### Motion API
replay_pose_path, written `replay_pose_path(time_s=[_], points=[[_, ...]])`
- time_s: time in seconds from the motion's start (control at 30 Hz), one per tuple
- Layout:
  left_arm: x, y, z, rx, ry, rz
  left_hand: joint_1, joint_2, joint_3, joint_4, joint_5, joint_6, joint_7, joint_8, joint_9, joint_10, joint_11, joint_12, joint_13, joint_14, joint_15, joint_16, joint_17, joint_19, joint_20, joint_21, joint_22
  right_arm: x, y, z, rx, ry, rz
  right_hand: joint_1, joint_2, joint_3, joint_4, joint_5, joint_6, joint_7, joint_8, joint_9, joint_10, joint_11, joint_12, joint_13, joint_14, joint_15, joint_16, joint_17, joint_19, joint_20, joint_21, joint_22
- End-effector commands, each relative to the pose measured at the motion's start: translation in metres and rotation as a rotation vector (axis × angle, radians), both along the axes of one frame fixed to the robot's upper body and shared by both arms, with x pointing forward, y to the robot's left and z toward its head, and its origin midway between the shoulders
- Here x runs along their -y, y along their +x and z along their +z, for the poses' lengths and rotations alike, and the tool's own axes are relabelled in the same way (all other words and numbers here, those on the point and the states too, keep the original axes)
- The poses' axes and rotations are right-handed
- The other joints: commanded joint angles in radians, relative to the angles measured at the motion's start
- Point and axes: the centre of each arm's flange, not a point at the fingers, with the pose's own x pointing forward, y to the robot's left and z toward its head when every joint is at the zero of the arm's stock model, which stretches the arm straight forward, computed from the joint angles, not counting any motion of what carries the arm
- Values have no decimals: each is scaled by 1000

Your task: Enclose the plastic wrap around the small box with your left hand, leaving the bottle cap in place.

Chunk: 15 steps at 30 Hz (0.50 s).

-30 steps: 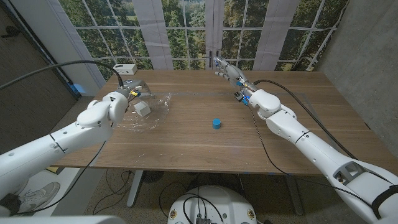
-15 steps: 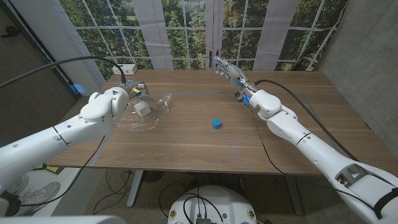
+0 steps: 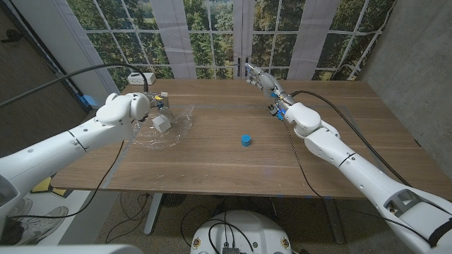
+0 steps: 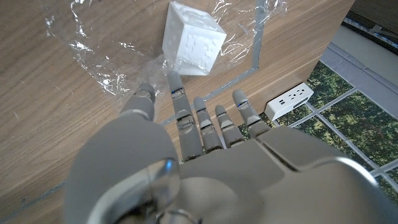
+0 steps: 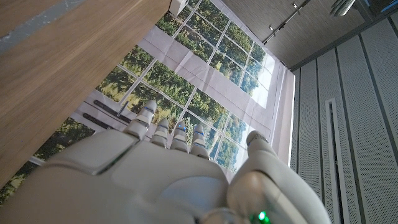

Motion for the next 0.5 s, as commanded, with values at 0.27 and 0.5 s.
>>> replay_pose_path(time_s=[0.27, 0.5], points=[[-10, -42, -14, 430, 54, 15, 102, 15, 22, 25, -10, 7, -19, 65, 75, 75, -50, 27, 9, 79, -60, 41, 19, 74, -21, 46, 8, -3, 1, 2, -5, -8, -3, -5, -2, 4, 3, -5, -2, -7, -3, 3, 4, -5, 0, 5, 9, 5, 2, 3, -1, 7, -2, 6], [-15, -58, -10, 364, 77, 10, 73, 41, 18, 63, 1, -83, -56, 81, 127, 52, -61, 17, 25, 61, -56, 39, 35, 87, -17, 63, 8, -6, 0, 4, -2, -7, 8, -5, -2, 5, 4, -5, -2, -7, -2, 3, 3, -5, 0, 5, 9, 4, 1, 3, 1, 4, -2, 6]])
